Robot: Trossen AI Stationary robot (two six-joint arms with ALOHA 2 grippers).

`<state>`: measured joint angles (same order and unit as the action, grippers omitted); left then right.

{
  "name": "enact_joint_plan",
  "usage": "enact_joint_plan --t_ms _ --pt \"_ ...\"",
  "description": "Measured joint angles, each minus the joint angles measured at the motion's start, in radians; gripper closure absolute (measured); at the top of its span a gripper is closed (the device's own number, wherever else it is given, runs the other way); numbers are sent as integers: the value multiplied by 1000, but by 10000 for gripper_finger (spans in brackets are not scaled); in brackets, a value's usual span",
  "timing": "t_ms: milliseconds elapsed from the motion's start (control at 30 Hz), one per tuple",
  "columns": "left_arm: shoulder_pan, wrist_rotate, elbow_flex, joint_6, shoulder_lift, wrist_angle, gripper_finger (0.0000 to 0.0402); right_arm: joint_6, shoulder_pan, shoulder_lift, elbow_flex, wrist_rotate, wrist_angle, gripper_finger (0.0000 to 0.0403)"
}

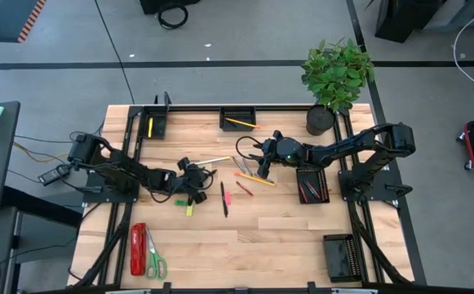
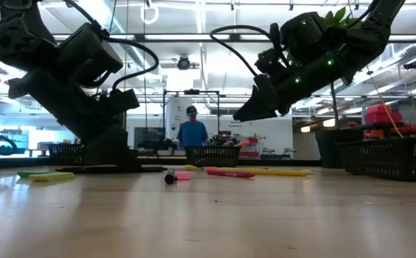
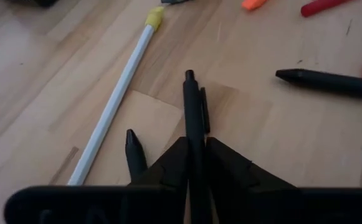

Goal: Sort crayons/erasers/pens/pencils in bins
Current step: Put the black pen into the top left black bin

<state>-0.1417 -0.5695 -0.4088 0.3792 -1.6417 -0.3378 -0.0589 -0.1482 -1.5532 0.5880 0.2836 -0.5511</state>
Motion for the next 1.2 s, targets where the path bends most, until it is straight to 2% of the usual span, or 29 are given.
enact_joint_plan --t_ms 300,400,467,633,800,967,1200 --pt "1 17 1 17 -11 -26 332 0 0 0 0 0 11 210" --pt "2 19 -4 -31 27 -12 348 0 0 0 0 0 12 210" --pt "6 28 -8 -66 67 17 362 3 0 0 0 0 12 210" --pt "6 11 -34 -78 190 93 363 11 0 0 0 0 13 210" --pt "15 -91 -37 -116 339 217 351 23 0 0 0 0 15 210" --pt "74 -191 -36 -102 498 456 359 23 0 0 0 0 19 210" --pt "193 -263 -36 -127 655 602 357 20 0 0 0 -5 18 210"
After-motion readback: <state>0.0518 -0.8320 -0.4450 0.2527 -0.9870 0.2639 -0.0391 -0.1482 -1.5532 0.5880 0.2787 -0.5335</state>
